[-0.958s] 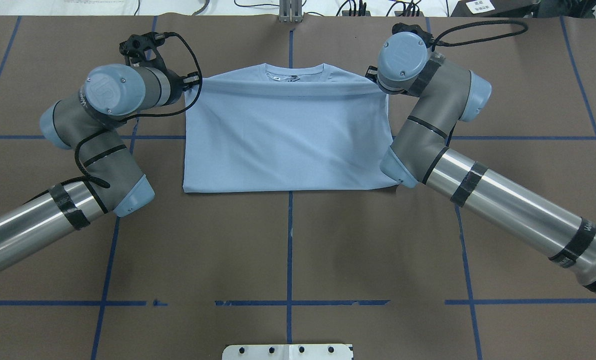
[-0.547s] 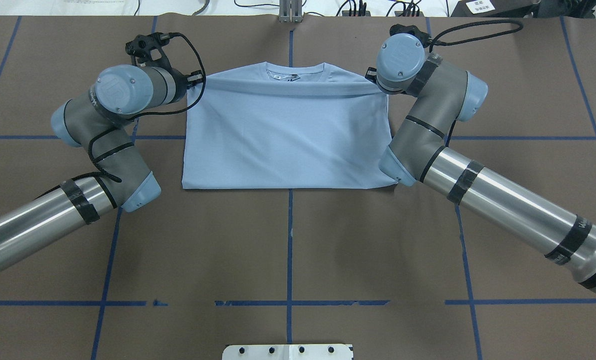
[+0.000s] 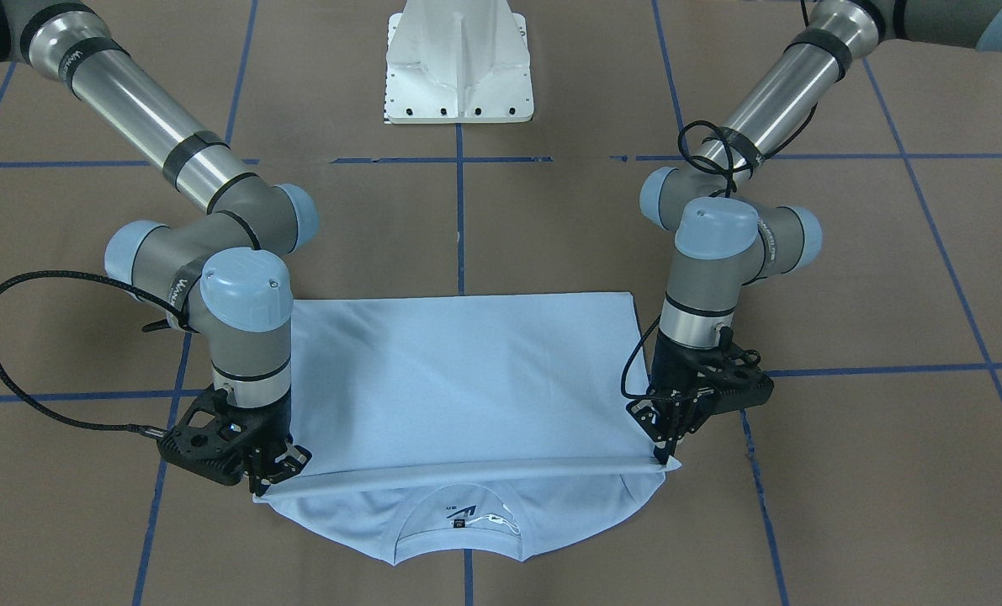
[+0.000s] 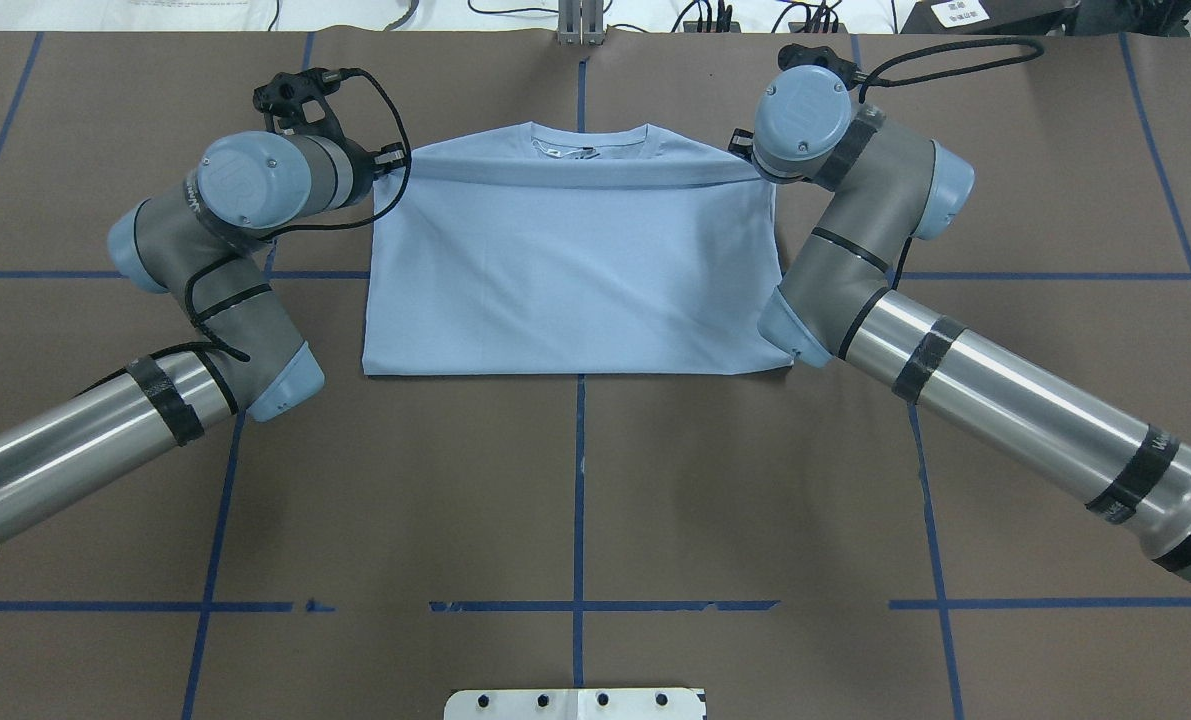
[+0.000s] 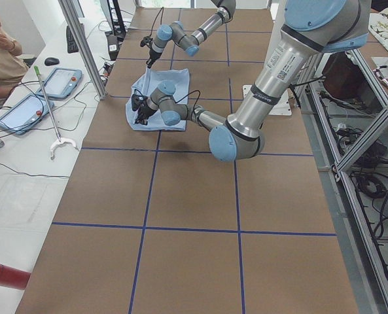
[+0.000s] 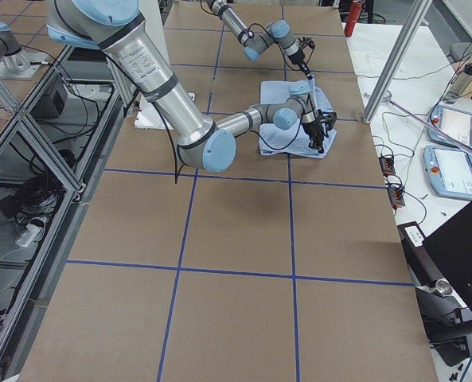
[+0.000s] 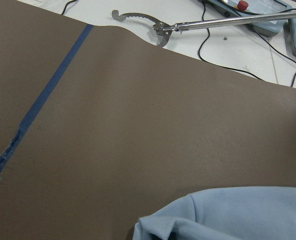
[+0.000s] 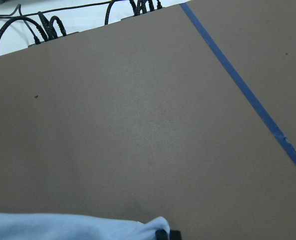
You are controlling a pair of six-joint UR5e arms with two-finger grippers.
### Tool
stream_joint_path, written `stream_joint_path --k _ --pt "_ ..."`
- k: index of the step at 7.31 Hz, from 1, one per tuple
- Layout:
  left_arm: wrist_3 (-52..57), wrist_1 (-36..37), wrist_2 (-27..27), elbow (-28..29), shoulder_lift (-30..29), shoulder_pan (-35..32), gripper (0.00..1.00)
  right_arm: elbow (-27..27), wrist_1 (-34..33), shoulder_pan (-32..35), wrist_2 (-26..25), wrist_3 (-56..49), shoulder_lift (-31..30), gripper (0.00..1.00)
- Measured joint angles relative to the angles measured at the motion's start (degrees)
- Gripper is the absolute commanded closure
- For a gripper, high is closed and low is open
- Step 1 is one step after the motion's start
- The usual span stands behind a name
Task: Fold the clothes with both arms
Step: 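Lay the hem down near the collar and open both grippers, then move the right gripper back toward the robot along the folded shirt side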
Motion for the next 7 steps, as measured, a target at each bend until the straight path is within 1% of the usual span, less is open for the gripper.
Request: stream_joint_path --k 3,4,5,7 --pt "0.00 -0.51 -0.02 0.92 -0.79 0.07 0.83 -0.14 0.03 0.25 0.16 -1.68 0.50 1.00" --pt "0.00 -0.53 -0.06 1.06 -0.91 0.07 0.78 -0.17 0.04 0.24 0.20 -1.74 0.62 0.88" --pt "0.00 -0.54 -0.08 1.25 -0.94 0.07 0.72 -0.18 0.02 0.27 0.18 -1.82 0.61 0.72" --pt "-0.02 -1.95 -0.27 1.44 -0.87 -0.02 0.69 0.03 0.03 0.37 0.04 -1.95 0.48 0.59"
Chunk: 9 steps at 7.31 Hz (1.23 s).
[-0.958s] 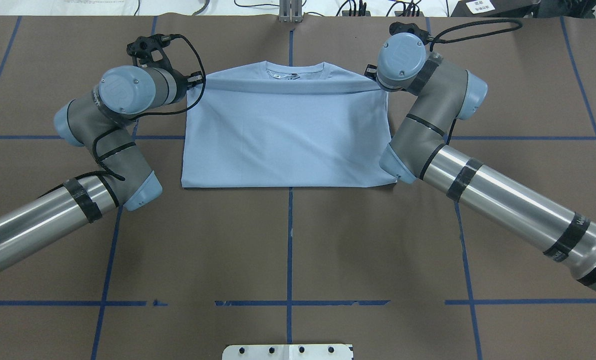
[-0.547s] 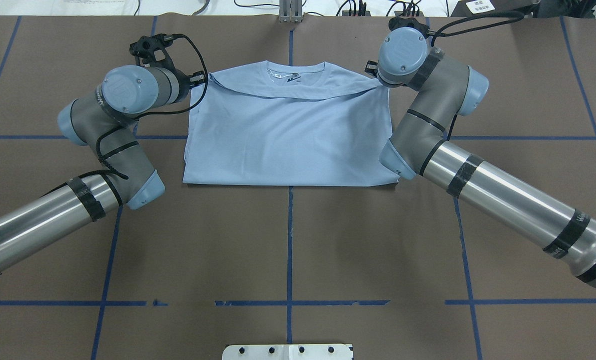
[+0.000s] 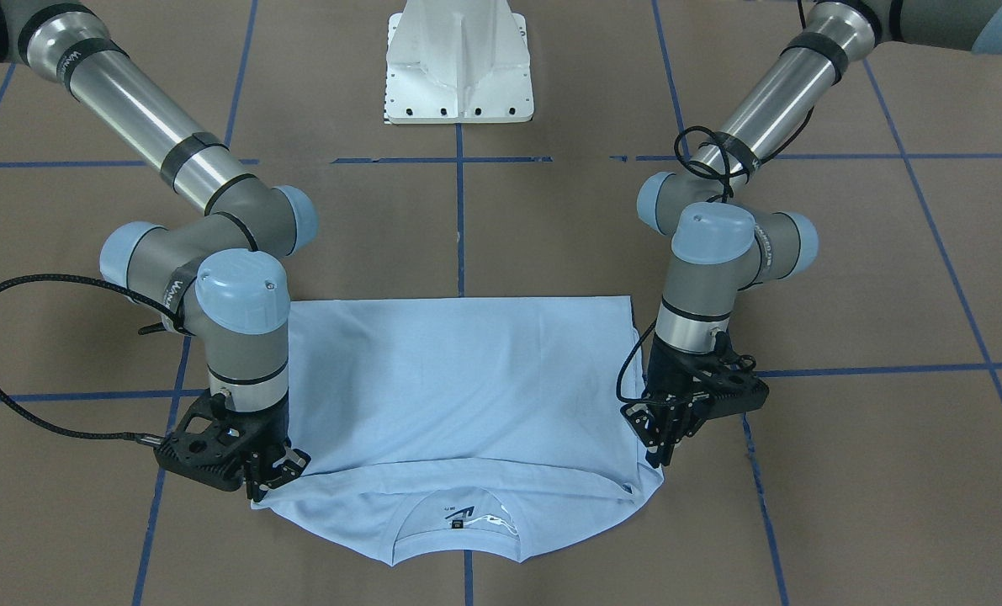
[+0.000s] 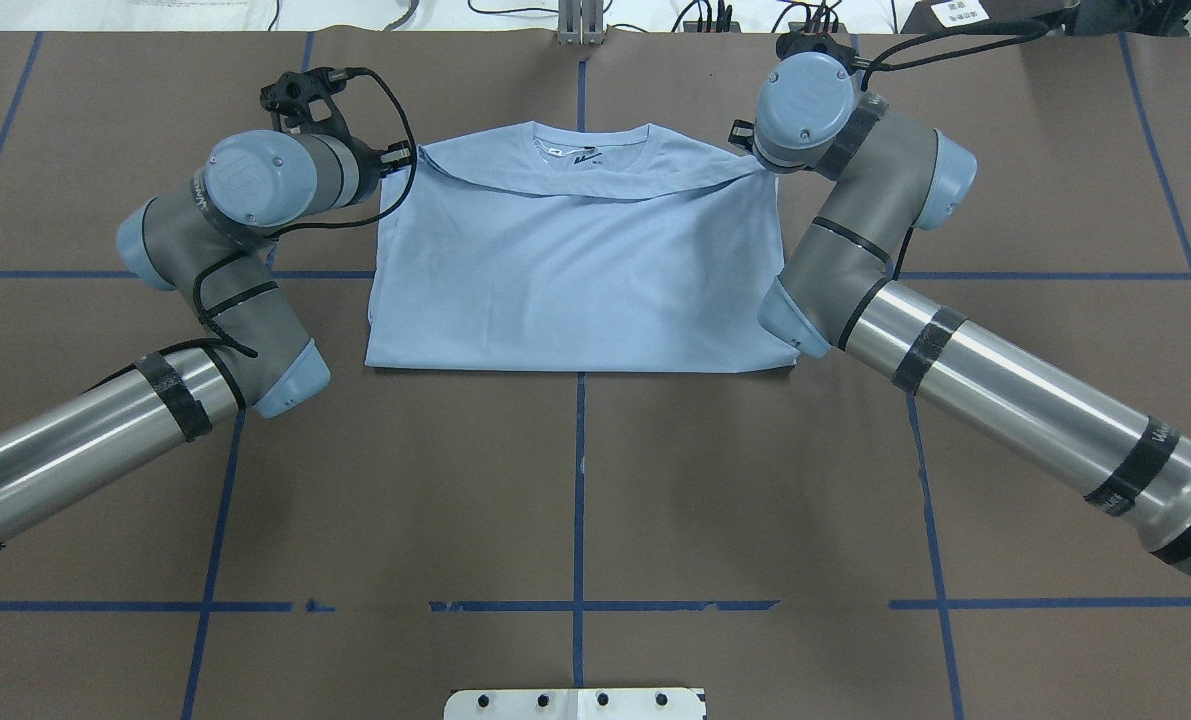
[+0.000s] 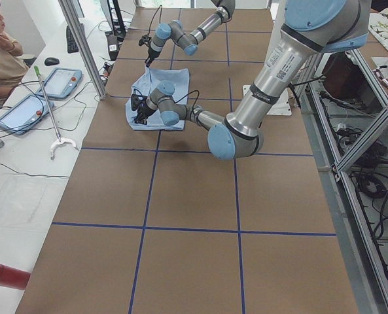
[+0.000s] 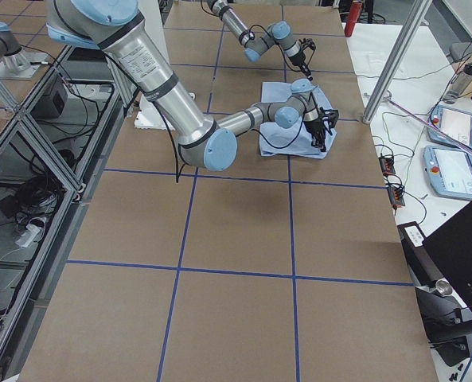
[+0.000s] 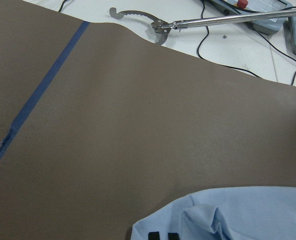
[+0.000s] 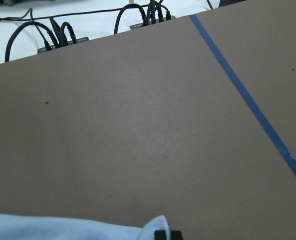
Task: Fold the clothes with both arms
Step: 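Move the right gripper back toward the robot along the folded shirt side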
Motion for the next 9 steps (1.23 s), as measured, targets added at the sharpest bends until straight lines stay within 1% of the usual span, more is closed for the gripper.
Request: stream_joint_path --k 1,2,3,4,5,6,7,8,9 --pt "-0.06 -0.74 -0.15 -0.01 0.13 -0.03 0.69 0.51 0.03 0.03 0.09 0.11 -0.10 0.50" --pt "-0.12 -1.27 -0.24 -0.16 0.27 -0.12 0.68 1.62 -0.02 0.02 0.32 0.32 -0.57 0.49" --pt "-0.19 -2.48 -0.35 -0.36 0.41 -0.18 0.67 4.83 -0.30 -0.36 0.78 0.54 -2.62 0.46" --pt "-0.27 -4.32 -0.67 -0.51 0.54 -0.21 0.65 11.93 -1.00 -1.26 2.48 1.33 -7.22 0.43" --pt "-0.33 -5.41 -1.22 -0.70 0.63 -0.24 0.64 21.05 -1.73 -2.79 4.92 4.36 -13.48 0.42" --pt "-0.38 -5.84 -1.66 -0.97 0.69 -0.24 0.64 27.92 -1.91 -4.55 6.23 10.08 -18.30 0.41" --pt "-0.39 -5.99 -2.00 -1.20 0.73 -0.24 0.63 31.68 -1.86 -6.12 6.56 17.23 -20.81 0.40" --pt "-0.38 -6.04 -2.16 -1.30 0.76 -0.25 0.63 33.35 -1.77 -7.66 6.34 23.59 -22.09 0.39" --pt "-0.40 -6.06 -2.19 -1.41 0.77 -0.25 0.63 33.87 -1.73 -8.99 6.01 27.00 -22.97 0.39"
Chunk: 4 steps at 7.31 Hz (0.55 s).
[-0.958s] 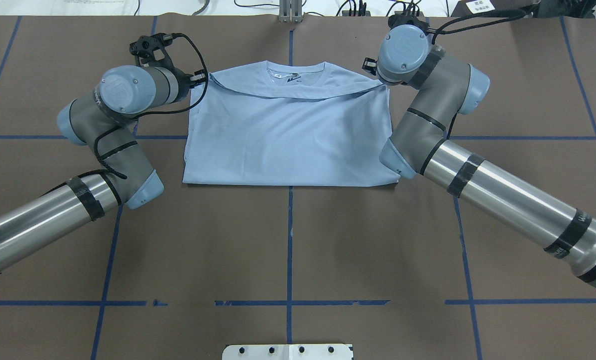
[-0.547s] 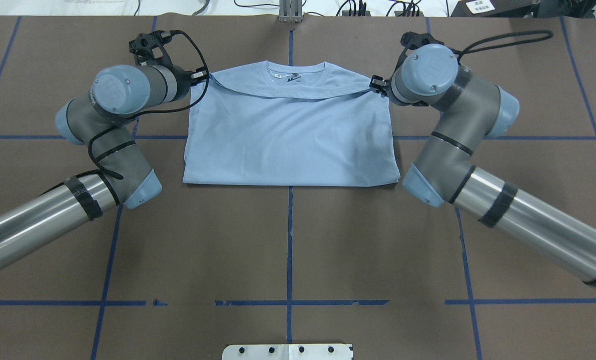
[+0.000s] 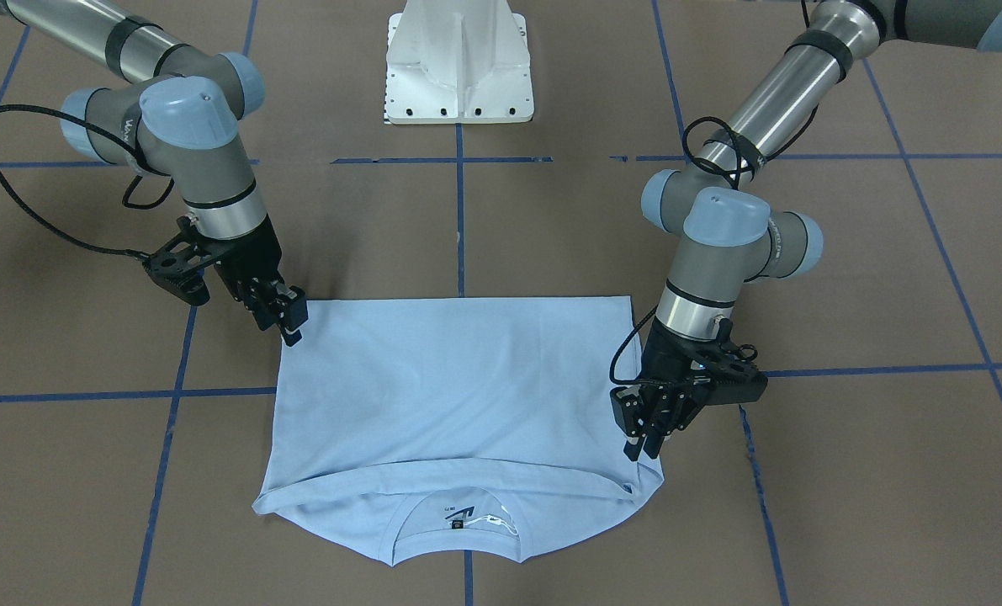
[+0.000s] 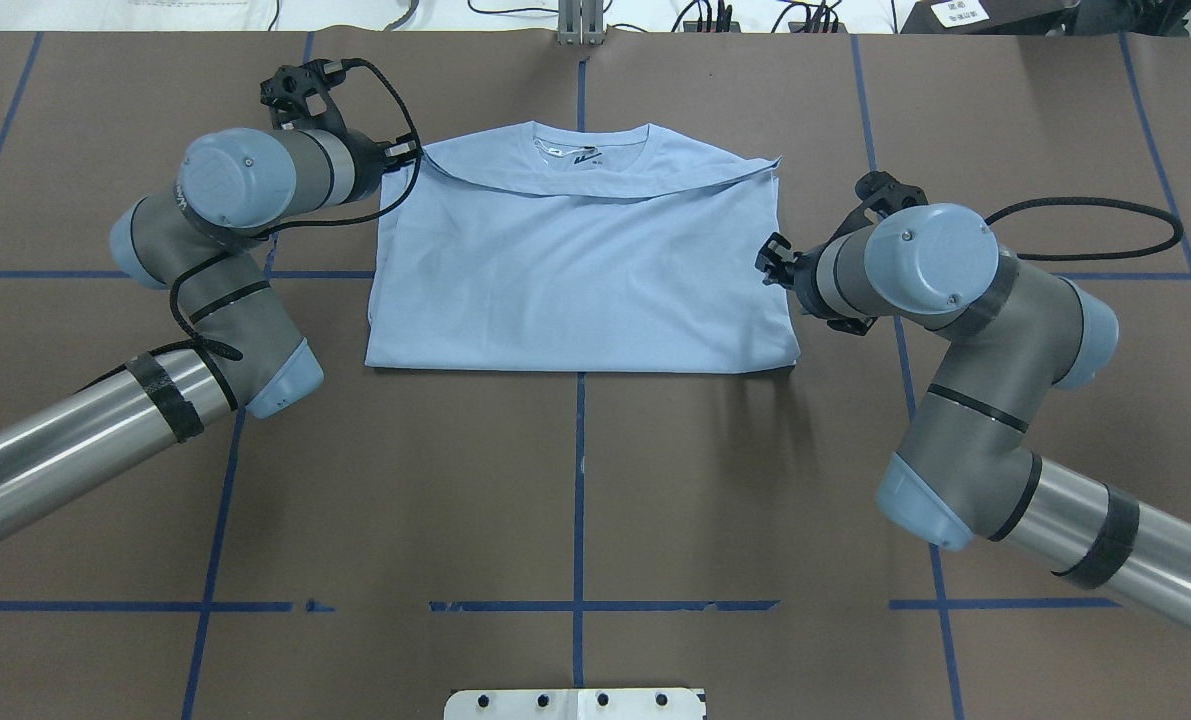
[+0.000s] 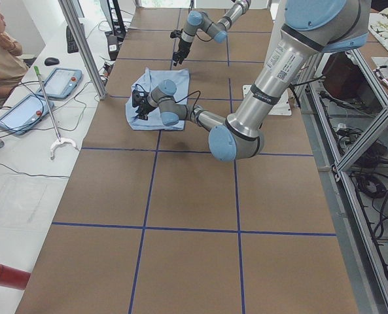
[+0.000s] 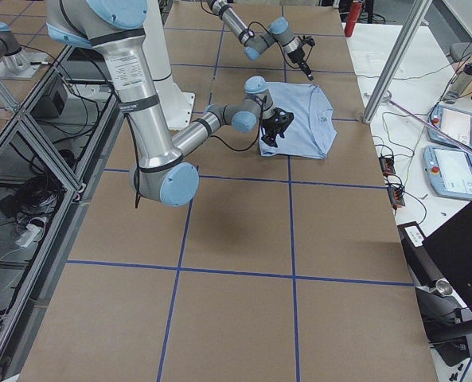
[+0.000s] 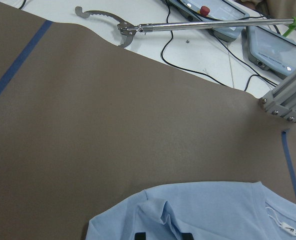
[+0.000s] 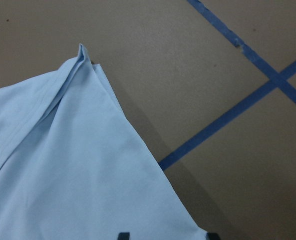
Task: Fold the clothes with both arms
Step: 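Move the right gripper back toward the robot along the folded shirt side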
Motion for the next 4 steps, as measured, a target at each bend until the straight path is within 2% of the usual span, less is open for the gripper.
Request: stream_joint_path --k 2,3,4 --pt "-0.08 -0.01 -0.01 -0.24 -0.05 0.14 0.63 0.07 0.02 -2.07 -0.27 1.88 -1.63 0.39" --pt "-0.10 0.01 -0.01 -0.33 -0.07 0.20 0.63 0.05 0.04 -2.86 -0.42 2.01 -2.23 0.44" --pt "-0.11 0.03 -0.01 -0.44 -0.07 0.24 0.63 -0.02 0.04 -3.46 -0.73 2.04 -2.50 0.94"
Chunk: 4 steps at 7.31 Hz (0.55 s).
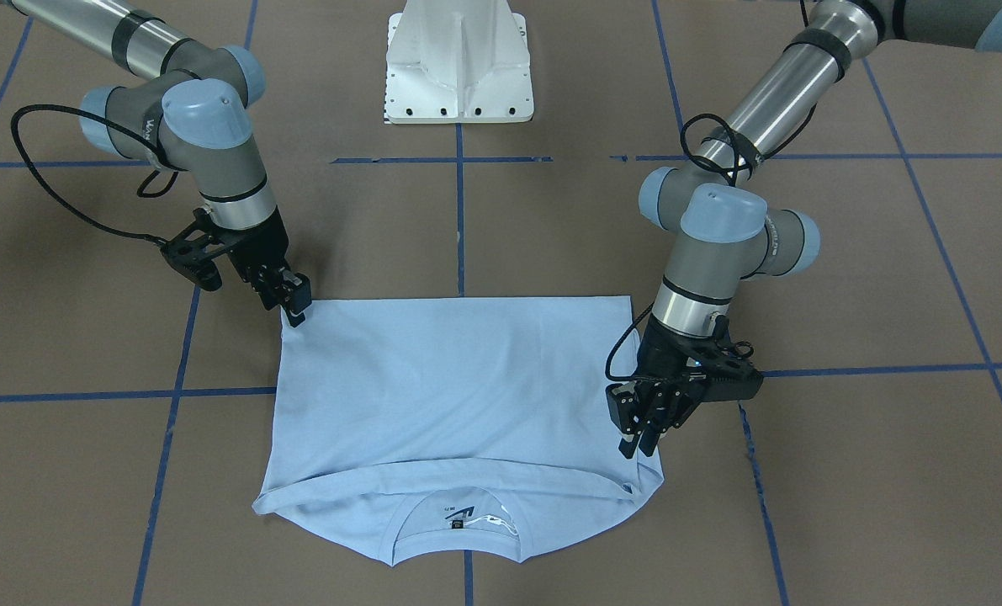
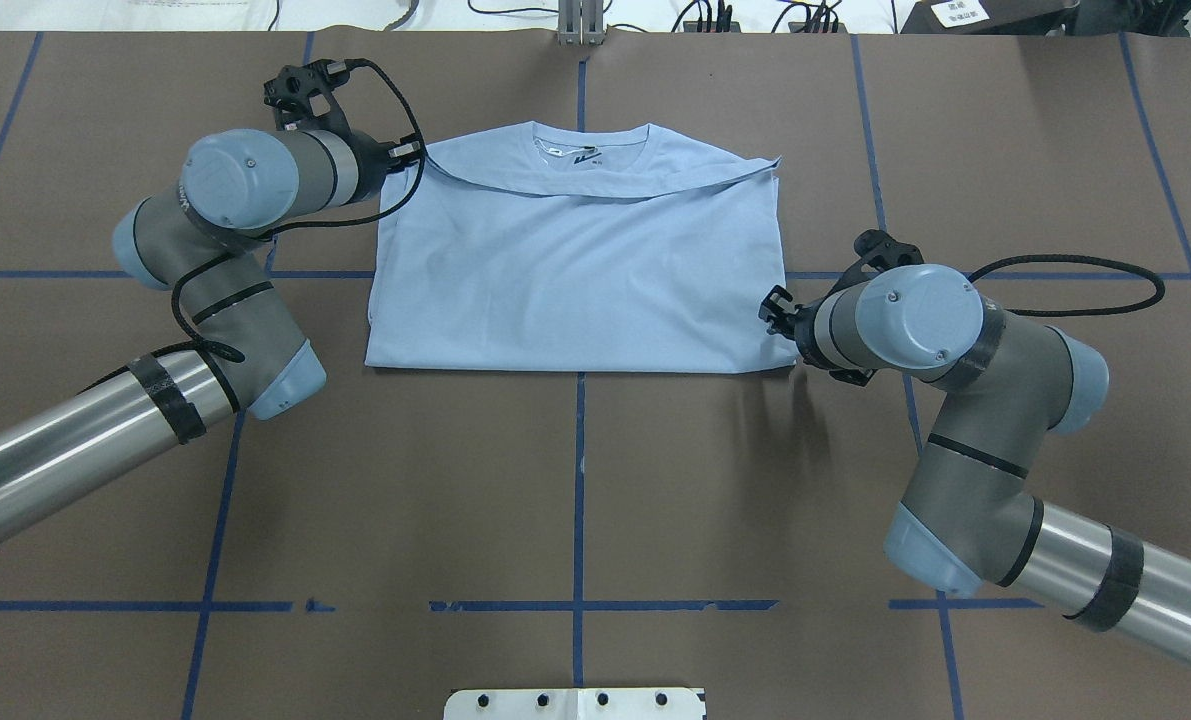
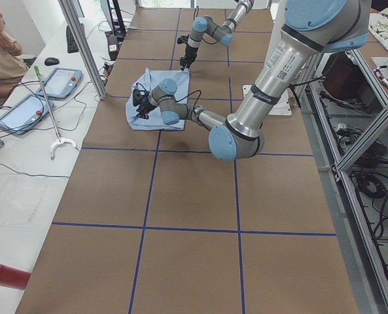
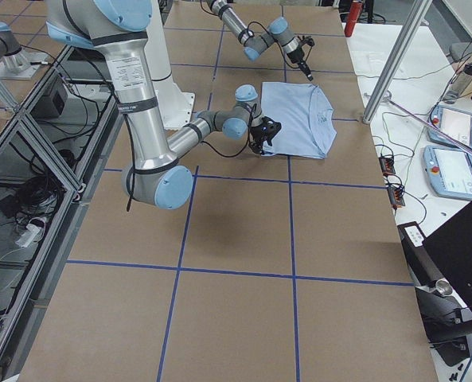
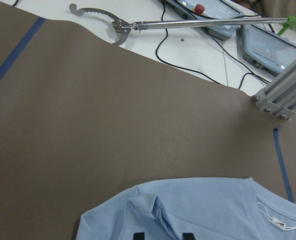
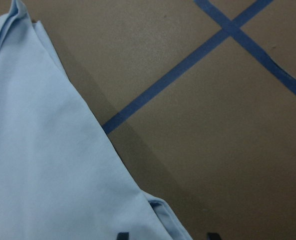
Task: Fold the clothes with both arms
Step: 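Move the right gripper back toward the robot along the folded shirt side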
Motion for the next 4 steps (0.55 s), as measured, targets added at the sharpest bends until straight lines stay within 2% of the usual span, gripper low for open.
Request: stream_joint_path --k 1,4 --pt "0.00 -0.02 0.00 -0.07 0.01 0.02 0.63 -0.01 -0.03 -0.40 -0.29 0.03 -0.10 1.00" --pt "0.02 0.00 0.00 -0.06 0.28 0.03 0.63 0.24 0.00 -0.74 -0.29 0.00 -0.12 1.00"
